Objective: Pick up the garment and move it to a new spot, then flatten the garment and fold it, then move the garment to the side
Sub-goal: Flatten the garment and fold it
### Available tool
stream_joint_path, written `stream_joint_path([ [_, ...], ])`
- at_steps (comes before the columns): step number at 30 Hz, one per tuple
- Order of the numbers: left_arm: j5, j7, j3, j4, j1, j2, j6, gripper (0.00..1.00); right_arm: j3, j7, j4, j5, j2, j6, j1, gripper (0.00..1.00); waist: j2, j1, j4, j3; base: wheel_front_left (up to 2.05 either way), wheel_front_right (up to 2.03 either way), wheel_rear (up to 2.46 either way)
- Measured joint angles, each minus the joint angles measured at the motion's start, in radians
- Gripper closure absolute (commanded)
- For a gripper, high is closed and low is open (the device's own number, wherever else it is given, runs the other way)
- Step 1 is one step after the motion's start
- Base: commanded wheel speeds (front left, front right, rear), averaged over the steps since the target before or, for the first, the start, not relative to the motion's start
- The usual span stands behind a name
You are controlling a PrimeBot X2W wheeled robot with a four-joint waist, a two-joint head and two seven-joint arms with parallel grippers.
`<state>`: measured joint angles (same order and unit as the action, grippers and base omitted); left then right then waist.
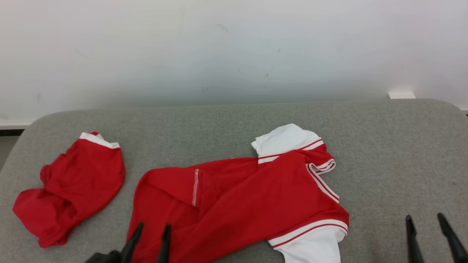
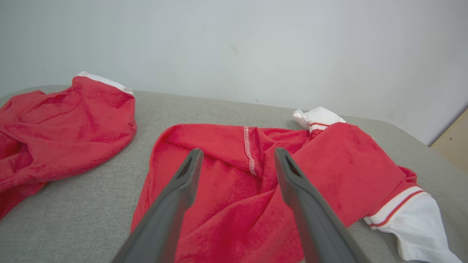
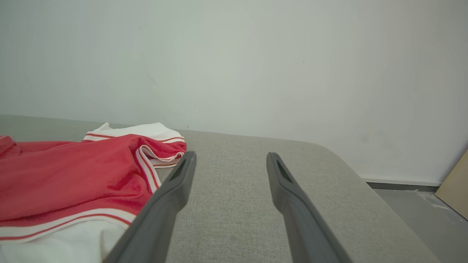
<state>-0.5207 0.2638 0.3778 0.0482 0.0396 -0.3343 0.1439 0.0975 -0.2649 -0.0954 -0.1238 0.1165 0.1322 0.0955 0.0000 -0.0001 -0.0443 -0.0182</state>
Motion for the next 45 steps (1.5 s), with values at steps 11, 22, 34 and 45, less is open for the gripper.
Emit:
stream_joint_path([
  [11,0.294,0.0,-0.156,0.082,0.026,0.209,-0.162,0.0,-0.09,0.0,-0.061,0.008,-0.038,0.0,0.006,0.0,0.0,0.0,-0.004,0.017,0.0,0.0,0.0],
  [22,0.377,0.0,-0.234,0.088,0.033,0.267,-0.232,0.0,-0.091,0.0,-0.055,0.008,-0.044,0.0,-0.007,0.0,0.0,0.0,-0.006,0.018,0.0,0.0,0.0],
  [34,0.339,-0.06,-0.354,0.124,0.081,0.219,-0.241,0.0,-0.202,0.088,-0.033,-0.188,0.063,0.0,-0.009,0.0,0.0,0.0,0.014,0.024,0.0,0.0,0.0],
  [45,0.22,-0.44,-0.324,-0.01,0.164,0.195,-0.256,0.0,-0.366,0.428,-0.08,-0.353,0.13,0.0,0.033,0.0,0.0,0.0001,0.079,-0.022,0.0,0.0,0.0],
])
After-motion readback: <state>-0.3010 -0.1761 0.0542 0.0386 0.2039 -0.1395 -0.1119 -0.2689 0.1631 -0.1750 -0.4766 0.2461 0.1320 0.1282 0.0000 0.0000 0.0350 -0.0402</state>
